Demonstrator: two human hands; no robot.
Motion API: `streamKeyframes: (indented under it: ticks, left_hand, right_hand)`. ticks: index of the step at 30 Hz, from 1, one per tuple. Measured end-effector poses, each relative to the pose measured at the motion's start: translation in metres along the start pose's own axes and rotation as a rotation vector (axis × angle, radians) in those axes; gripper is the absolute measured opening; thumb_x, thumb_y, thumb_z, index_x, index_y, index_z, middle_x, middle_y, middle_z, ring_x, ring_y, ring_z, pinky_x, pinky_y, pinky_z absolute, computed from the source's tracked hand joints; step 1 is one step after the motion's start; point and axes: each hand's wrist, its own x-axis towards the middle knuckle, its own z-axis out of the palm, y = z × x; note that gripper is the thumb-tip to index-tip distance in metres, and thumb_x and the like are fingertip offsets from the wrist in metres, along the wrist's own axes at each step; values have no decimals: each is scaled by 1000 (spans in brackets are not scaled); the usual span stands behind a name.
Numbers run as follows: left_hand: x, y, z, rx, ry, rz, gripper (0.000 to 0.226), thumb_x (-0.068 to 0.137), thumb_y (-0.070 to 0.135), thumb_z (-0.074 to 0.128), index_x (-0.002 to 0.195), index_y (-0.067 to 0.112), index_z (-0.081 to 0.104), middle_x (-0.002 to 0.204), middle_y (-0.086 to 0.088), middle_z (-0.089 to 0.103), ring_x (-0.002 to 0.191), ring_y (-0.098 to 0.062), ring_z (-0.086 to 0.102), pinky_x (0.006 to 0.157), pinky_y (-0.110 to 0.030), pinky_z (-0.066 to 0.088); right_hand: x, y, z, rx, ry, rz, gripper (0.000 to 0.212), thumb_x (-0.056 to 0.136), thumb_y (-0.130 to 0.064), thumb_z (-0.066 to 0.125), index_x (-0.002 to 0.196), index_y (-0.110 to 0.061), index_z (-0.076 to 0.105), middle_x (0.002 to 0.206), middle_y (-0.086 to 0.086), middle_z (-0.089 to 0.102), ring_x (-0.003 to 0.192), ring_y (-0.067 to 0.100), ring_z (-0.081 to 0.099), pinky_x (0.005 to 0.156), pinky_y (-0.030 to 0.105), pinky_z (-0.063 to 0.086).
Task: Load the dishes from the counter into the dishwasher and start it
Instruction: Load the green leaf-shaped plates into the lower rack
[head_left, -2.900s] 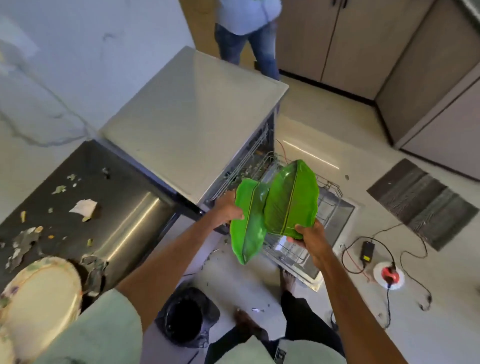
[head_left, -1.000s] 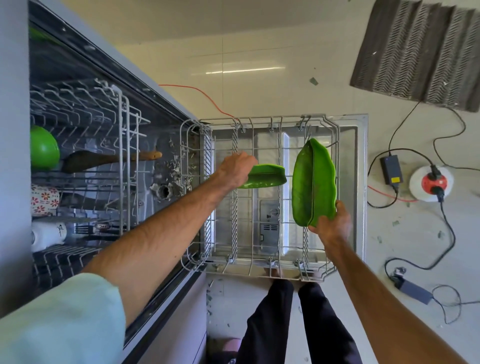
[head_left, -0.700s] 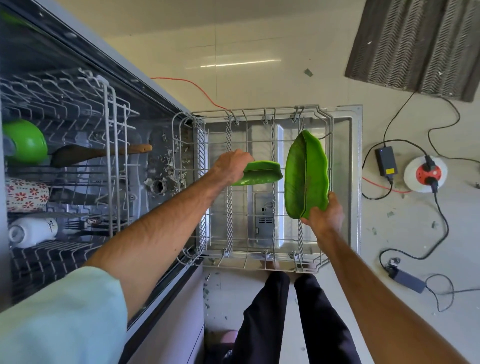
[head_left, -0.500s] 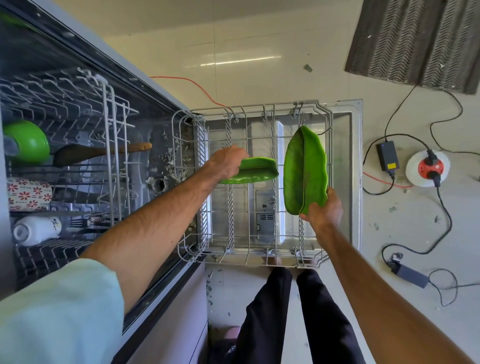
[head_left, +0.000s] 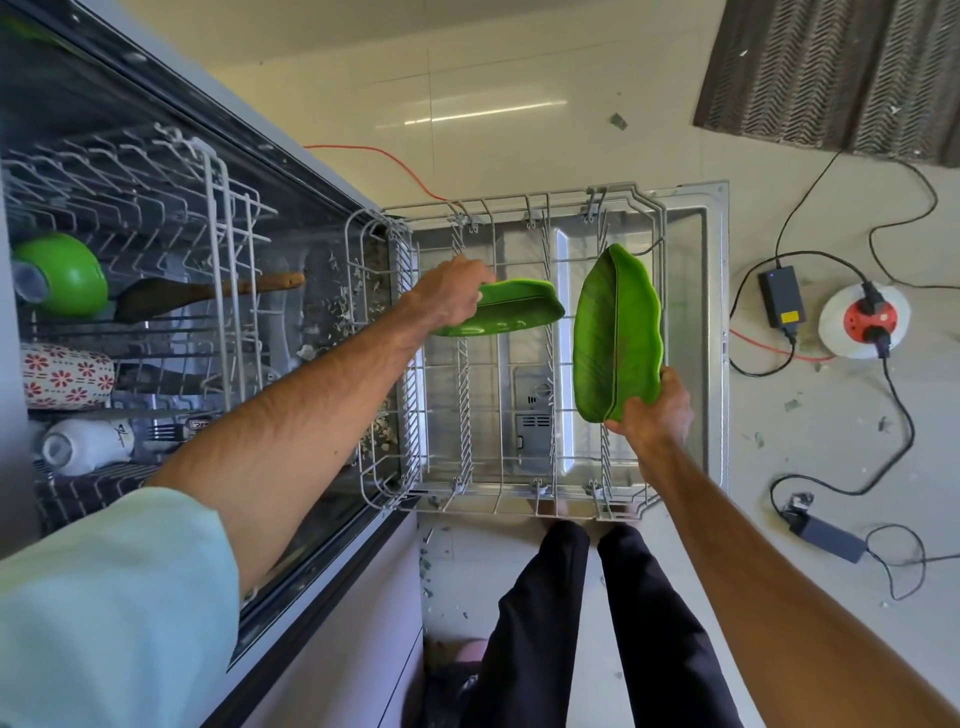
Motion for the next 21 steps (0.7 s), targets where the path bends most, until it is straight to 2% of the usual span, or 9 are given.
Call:
streamKeyframes:
  ticks: [2, 7, 9, 12, 21]
  left_hand:
    - [0, 1, -2, 2, -5, 7, 37, 96, 1, 59, 132, 7, 61, 129, -19, 63, 95, -30, 70, 64, -22, 49]
    - [1, 4, 5, 15, -20, -3, 34, 95, 2, 60, 129, 7, 62, 131, -19, 61, 110, -31, 65, 89, -36, 54]
    - [1, 3, 9, 16, -25, 13, 33, 94, 0, 61, 128, 3, 62, 130, -19, 62, 113, -31, 66, 96, -38, 53]
    - [2, 0, 16, 34, -21, 14, 35, 94, 0, 61, 128, 6, 62, 128, -18, 63, 112, -30, 65, 94, -32, 50]
    - [6, 3, 34, 37, -36, 3, 37, 94, -1, 61, 129, 9, 63, 119, -14, 66, 99, -25, 67, 84, -30, 54]
  right_hand:
    - [0, 0, 0, 0, -9, -2, 65, 86, 21, 55, 144, -6, 45, 107, 6, 57, 68, 17, 64, 66, 44, 63]
    - [2, 0, 3, -13, -11, -2, 67, 85, 20, 57, 144, -8, 45, 115, 14, 62, 76, 29, 67, 66, 49, 63]
    - [3, 1, 3, -16, -12, -1, 66, 85, 20, 57, 144, -8, 45, 117, 15, 63, 75, 28, 67, 65, 50, 63]
    - [5, 1, 1, -18, -21, 1, 66, 85, 20, 57, 144, -8, 45, 116, 14, 62, 74, 27, 66, 66, 49, 63]
    - [6, 2, -3, -24, -32, -16, 59, 87, 19, 55, 140, -6, 48, 120, 16, 62, 82, 31, 67, 66, 47, 63]
